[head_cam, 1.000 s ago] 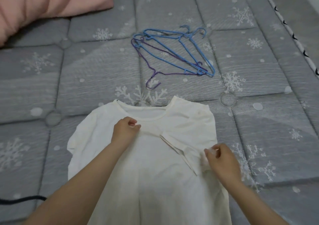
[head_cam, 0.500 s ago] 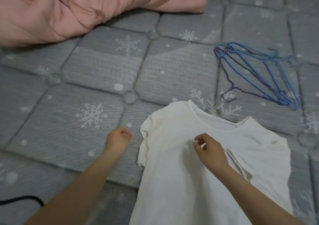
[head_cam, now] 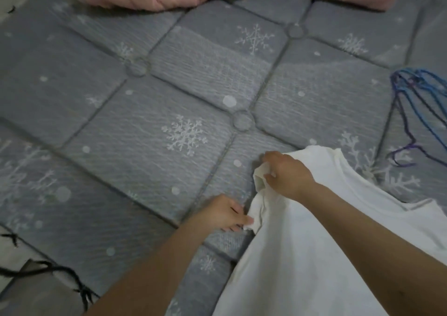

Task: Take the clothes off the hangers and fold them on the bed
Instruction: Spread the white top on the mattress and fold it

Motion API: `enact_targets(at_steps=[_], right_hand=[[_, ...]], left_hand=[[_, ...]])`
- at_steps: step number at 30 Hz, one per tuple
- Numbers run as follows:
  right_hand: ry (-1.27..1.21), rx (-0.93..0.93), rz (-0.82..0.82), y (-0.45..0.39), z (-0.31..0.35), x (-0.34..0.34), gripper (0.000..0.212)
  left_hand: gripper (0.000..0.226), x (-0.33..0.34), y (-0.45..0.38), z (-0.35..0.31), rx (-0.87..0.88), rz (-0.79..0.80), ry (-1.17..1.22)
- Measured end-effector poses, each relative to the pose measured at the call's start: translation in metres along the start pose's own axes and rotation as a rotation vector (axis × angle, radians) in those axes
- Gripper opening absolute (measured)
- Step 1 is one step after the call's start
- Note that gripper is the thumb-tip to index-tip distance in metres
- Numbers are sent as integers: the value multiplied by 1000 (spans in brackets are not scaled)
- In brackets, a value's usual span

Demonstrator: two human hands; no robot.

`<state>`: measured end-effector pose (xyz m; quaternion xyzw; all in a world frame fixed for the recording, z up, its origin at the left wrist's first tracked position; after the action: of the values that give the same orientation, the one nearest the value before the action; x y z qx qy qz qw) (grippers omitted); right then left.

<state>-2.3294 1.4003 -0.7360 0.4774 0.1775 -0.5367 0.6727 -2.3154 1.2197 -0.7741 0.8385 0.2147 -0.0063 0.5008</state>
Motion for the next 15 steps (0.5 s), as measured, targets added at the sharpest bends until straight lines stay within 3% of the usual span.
enact_targets(at_steps=[3, 6, 9, 15], right_hand=[[215, 26, 12, -2, -3, 9, 47], [263, 58, 24, 5, -7, 14, 32], [5, 103, -18, 8, -18, 4, 7], [-539, -70, -478, 16, 0, -39, 7]], left_hand=[[17, 9, -3, 3, 23, -24, 29], [8, 10, -1, 3, 56, -93, -120], [17, -1, 5, -3, 67, -234, -277], [9, -42, 40, -16, 252, -865, -181]])
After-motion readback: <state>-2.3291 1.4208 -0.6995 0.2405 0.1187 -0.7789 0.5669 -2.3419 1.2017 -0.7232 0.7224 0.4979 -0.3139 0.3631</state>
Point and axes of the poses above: each hand's wrist, its own y-axis away from the middle knuckle, its own x-axis out of the palm, z = x × y, the point moved 2 cm from there along -y, towards the middle knuckle, and after that the axes turned 15 degrees about -y, right-handed, at the moved point
